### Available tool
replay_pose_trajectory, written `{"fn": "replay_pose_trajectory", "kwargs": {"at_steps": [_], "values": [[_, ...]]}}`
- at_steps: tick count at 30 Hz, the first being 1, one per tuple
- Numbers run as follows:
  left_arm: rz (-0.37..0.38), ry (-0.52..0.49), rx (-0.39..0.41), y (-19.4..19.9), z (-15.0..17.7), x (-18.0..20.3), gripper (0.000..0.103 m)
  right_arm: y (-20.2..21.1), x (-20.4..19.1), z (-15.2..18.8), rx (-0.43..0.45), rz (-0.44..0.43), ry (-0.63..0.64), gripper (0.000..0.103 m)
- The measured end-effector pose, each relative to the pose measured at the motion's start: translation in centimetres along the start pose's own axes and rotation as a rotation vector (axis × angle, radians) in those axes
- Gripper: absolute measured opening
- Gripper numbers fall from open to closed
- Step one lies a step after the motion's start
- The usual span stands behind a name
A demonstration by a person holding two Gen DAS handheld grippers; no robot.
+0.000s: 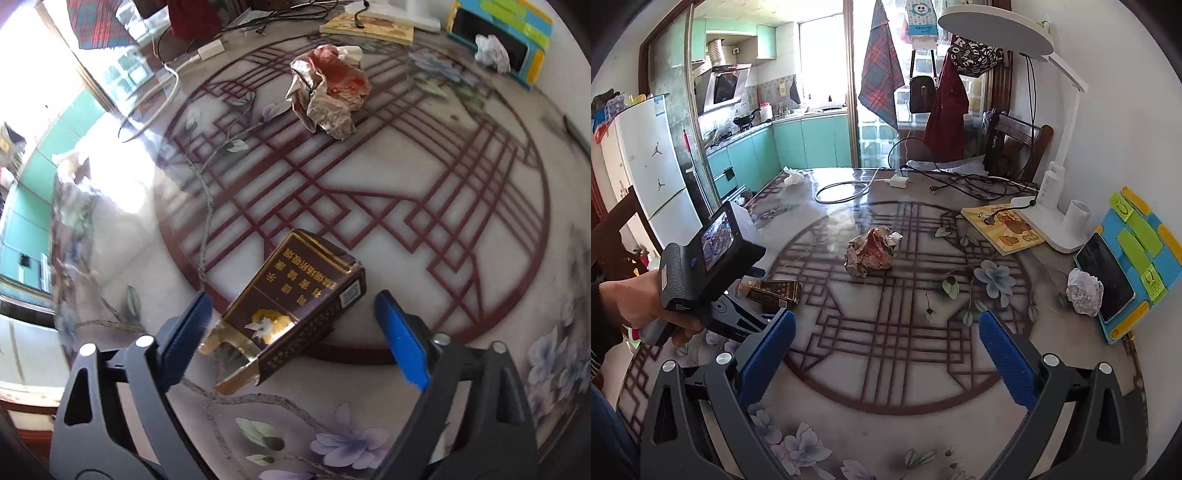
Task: Collect trash
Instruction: 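Grasp the brown cigarette box with the left tool, then grasp the crumpled brown paper with the right tool while the left tool holds the box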
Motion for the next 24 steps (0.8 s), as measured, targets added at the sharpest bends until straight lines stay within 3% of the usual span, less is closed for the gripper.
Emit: {"fn": "replay_pose_trajectory", "kwargs": {"at_steps": [4,6,8,17,24], "values": [[0.068,0.054,0.006,0.1,0.3,-0.2,0.065,-0.1,0.1,0.0,-0.001,0.000,-0.003,0.096],[0.079,0.072,0.015,0.4,0.5,-0.3,0.043,-0.1,0.1,0.1,-0.002,0.000,-0.003,0.096],[0.067,0.096,0.019,0.6,0.6,-0.5,0.031,0.0,0.0,0.1,0.000,0.000,-0.002,0.096],[0.089,0.221,0.097,1.8,1.5,-1.5,0.023,-0.1,-0.2,0.1,0.001,0.002,0.005,0.096],[0.057,0.285,0.194,6.3,3.2,-2.0,0.022,-1.1,-0.6,-0.7,0.008,-0.008,0.015,0.096]]}}
Point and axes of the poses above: each gripper's, at about its wrist camera, not at the fingertips, and y roughly against the way its jaws point, x to its right, z to its underside, the point moved 2 cm from there along -y, roughly the way its jaws point, and after that the axes turned 1 degree about -y, right-handed, at the moved point
